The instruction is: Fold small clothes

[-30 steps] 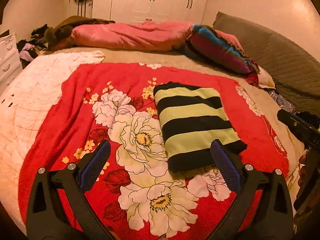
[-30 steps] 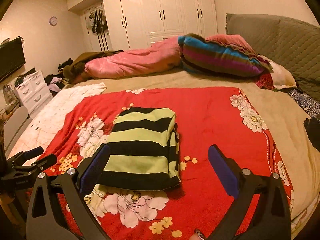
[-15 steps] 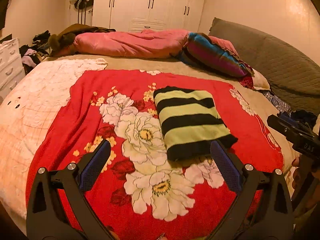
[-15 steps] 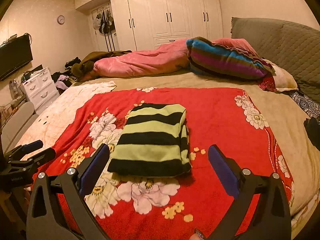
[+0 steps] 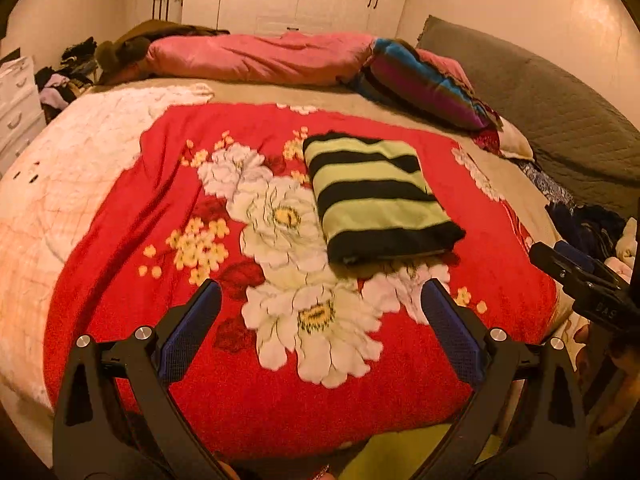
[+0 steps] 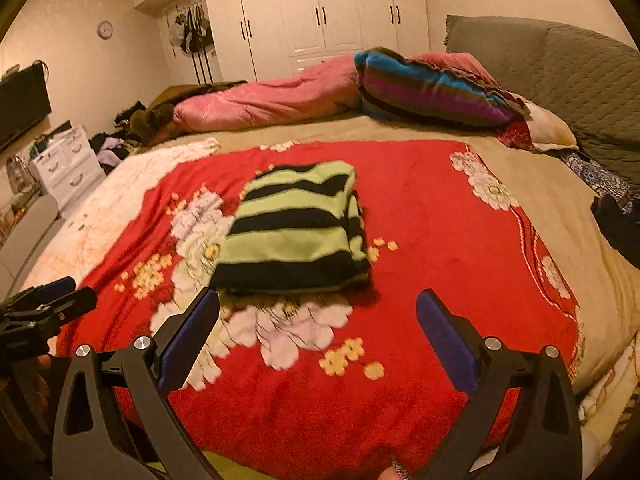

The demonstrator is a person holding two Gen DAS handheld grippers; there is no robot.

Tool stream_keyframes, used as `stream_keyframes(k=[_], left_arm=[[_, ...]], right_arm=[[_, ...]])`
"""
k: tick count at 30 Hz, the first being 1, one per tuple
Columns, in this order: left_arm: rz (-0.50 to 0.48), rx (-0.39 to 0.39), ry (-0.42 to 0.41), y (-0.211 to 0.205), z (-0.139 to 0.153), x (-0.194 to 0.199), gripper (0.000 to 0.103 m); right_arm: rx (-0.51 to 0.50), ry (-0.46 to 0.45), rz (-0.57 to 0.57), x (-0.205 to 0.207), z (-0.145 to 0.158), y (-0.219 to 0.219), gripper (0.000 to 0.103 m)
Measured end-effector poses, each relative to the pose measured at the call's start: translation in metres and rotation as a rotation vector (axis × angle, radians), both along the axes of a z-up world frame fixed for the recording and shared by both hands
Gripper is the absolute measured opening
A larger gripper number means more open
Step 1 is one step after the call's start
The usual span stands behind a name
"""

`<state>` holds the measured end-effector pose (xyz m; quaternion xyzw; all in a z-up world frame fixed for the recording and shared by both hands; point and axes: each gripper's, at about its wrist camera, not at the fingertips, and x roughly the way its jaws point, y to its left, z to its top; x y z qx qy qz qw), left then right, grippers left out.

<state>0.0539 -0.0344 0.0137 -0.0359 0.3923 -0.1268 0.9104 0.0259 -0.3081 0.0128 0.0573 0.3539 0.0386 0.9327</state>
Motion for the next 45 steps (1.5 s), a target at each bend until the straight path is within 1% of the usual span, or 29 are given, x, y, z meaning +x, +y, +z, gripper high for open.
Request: stream_keyframes(k=[3,10,33,45], left_arm=[[-0.001,-0.011,0.017,0.0,-0.005,-0.001,0.094],[0.0,-0.016,0.019,-0.001,-0.006,0.0,0.094],[0.026,0.005,0.026,0.001,-0.006,0.001,0.094],[0.038,0.02,0.026,0.0,-0.007,0.0,0.094]], right_arm=[[0.006,0.027,-0.011,-0.003,-0.008,-0.004,0.098],[-0.002,0.044,-0.01,-0.006,-0.017,-0.003,0.098],[0.004,0.019,-0.013,-0.006,-0.011,-0.004,0.098],[0.003,0.025,-0.011,-0.006,-0.01,-0.002,0.098]])
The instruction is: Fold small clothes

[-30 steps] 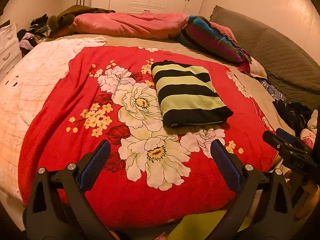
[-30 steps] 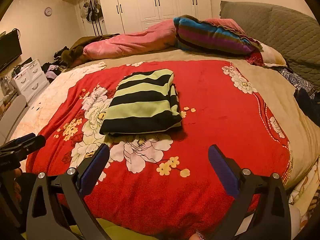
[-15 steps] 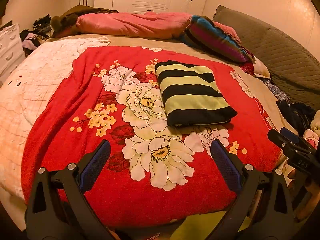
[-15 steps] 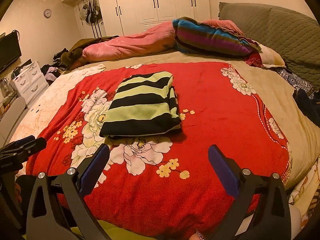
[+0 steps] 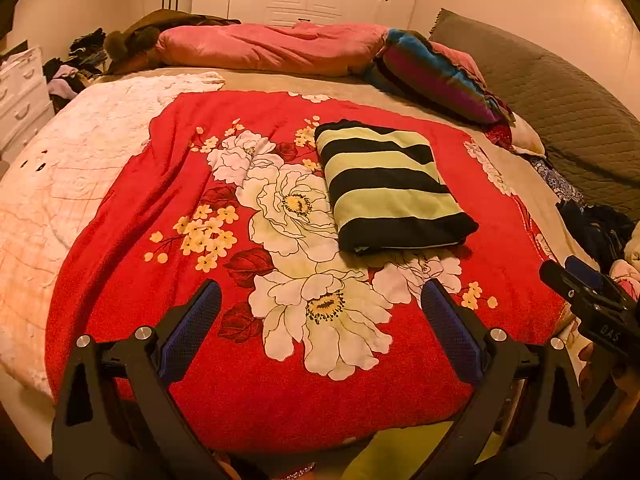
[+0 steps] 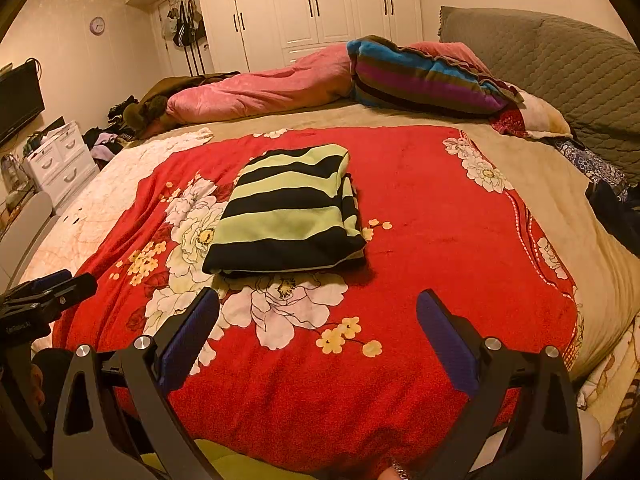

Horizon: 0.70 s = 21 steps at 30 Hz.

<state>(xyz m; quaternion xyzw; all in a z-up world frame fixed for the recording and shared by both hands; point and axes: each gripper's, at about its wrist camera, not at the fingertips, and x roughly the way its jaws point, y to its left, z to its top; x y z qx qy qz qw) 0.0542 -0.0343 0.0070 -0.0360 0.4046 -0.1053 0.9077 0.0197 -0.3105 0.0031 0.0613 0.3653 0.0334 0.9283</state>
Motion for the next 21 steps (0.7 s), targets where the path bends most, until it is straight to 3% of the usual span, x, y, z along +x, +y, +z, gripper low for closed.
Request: stream_keyframes(k=[21], left_arm=[[0.023,0.029,0.004,-0.001,0.0026,0.0012,0.094]], right_arm=[[-0.009,0.01,0.004,-0.0014,-0.0007,0.0081,0.098]])
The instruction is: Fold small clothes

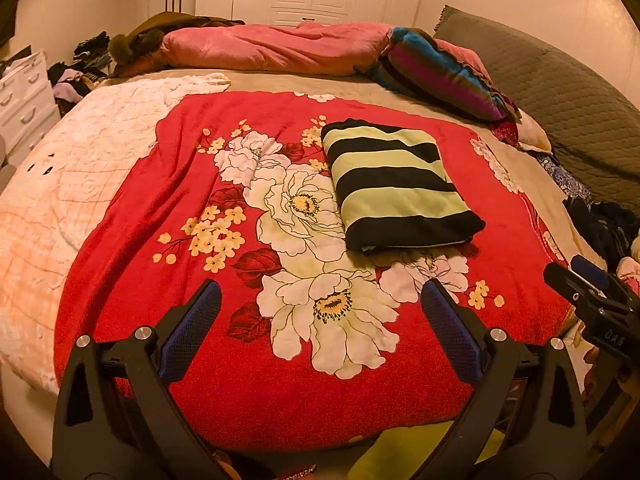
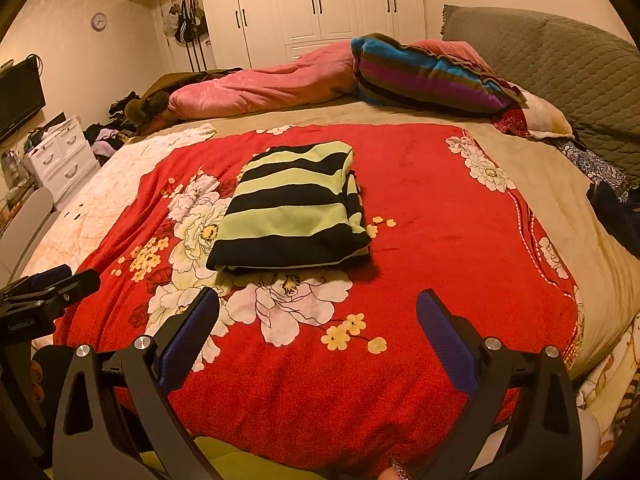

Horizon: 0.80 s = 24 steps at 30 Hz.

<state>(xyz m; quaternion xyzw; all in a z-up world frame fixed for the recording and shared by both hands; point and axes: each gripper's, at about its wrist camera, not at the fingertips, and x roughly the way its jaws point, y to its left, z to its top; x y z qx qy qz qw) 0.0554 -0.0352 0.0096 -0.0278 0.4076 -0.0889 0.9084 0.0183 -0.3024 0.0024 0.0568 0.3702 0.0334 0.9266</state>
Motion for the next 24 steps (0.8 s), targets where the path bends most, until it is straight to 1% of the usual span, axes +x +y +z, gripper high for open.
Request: stream_keyframes(k=[8,13,18,21,24], left_arm=[[0.0,0.013,0.008,0.0,-0.003,0.0,0.094],[0.003,0.027,0.013,0.001,-0.005,0.001,0.094],[-0.011,0.024,0.019,0.0,-0.005,0.002,0.094],[-0.013,0.017,0.024,0.002,-0.004,0.002,0.094],[0.006,0.012,0.04,0.008,-0.005,0.005,0.094]], right_arm=[[0.0,0.005,-0.004,-0.001,-0.001,0.0,0.098],[0.0,0.018,-0.015,-0.001,-0.005,-0.002,0.098],[-0.006,0.03,-0.026,0.0,-0.011,-0.004,0.098],[-0.031,0.035,-0.044,0.0,-0.017,-0.007,0.098],[-0.064,0.055,-0.097,-0.004,-0.029,-0.016,0.098]])
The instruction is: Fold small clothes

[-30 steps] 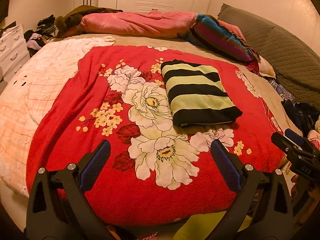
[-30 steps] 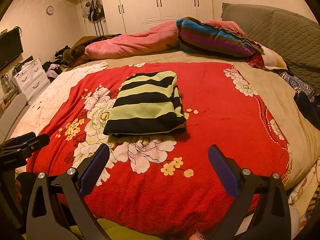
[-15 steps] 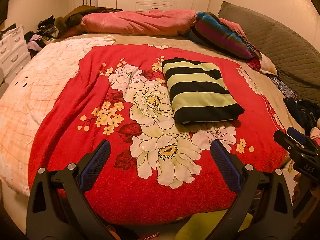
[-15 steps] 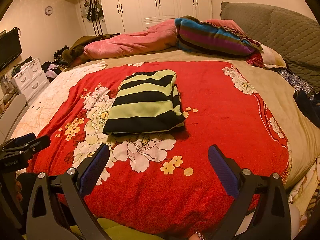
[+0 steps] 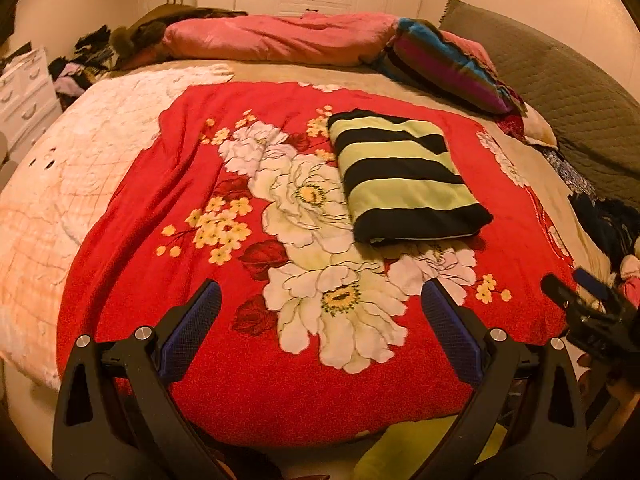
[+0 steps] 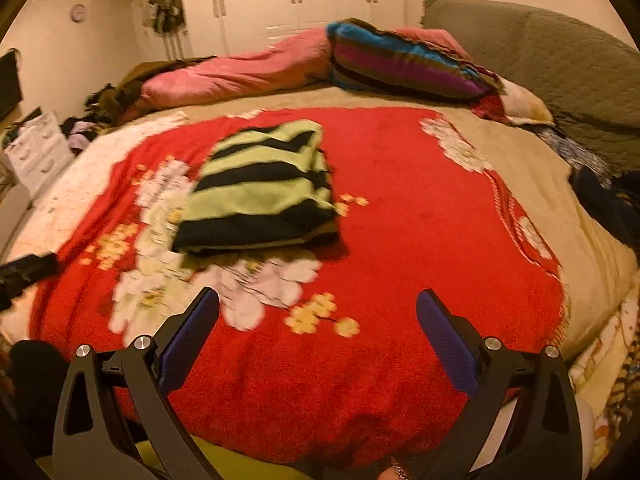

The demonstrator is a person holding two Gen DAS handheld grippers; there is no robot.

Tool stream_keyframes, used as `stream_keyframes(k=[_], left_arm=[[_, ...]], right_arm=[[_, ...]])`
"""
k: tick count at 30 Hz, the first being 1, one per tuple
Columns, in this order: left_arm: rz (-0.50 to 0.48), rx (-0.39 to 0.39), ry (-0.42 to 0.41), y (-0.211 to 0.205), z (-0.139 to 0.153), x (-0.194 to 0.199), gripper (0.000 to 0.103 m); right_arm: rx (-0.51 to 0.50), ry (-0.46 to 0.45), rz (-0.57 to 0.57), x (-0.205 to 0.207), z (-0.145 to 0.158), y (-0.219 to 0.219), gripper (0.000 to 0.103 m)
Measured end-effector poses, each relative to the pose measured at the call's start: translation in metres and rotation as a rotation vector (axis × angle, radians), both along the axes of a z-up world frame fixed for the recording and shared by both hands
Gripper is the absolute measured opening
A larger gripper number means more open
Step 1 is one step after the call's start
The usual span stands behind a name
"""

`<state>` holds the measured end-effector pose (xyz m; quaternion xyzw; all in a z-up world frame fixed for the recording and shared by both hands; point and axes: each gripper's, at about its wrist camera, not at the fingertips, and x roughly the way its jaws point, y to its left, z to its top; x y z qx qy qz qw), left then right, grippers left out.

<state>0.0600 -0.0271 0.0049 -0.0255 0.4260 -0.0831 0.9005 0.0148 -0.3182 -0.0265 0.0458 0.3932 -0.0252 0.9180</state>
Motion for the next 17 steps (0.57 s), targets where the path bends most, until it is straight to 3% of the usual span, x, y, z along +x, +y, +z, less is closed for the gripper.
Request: stream_keyframes(k=[6,10,13,16,17], left_arm=[[0.093,-0.082,0.049,0.059,-0.01,0.015,0.094],[0.269,-0.057,0.066,0.141,-0.022,0.035,0.094],[0.48,0.036,0.082,0.233,-0.037,0.054,0.094],[0.683,0.192,0.109,0.32,-0.052,0.073,0.094],[0.741,0.21,0.12,0.347,-0.056,0.078,0.094]], right_arm=[[-0.014,0.075,-0.24,-0.026,-0.031,-0.056,0.098],[0.075,0.185,-0.566,-0.068,-0.063,-0.138,0.098],[0.078,0.236,-0.794,-0.108,-0.087,-0.195,0.098],[-0.02,0.275,-1.052,-0.156,-0.112,-0.245,0.098],[-0.05,0.287,-1.126,-0.17,-0.121,-0.258,0.098]])
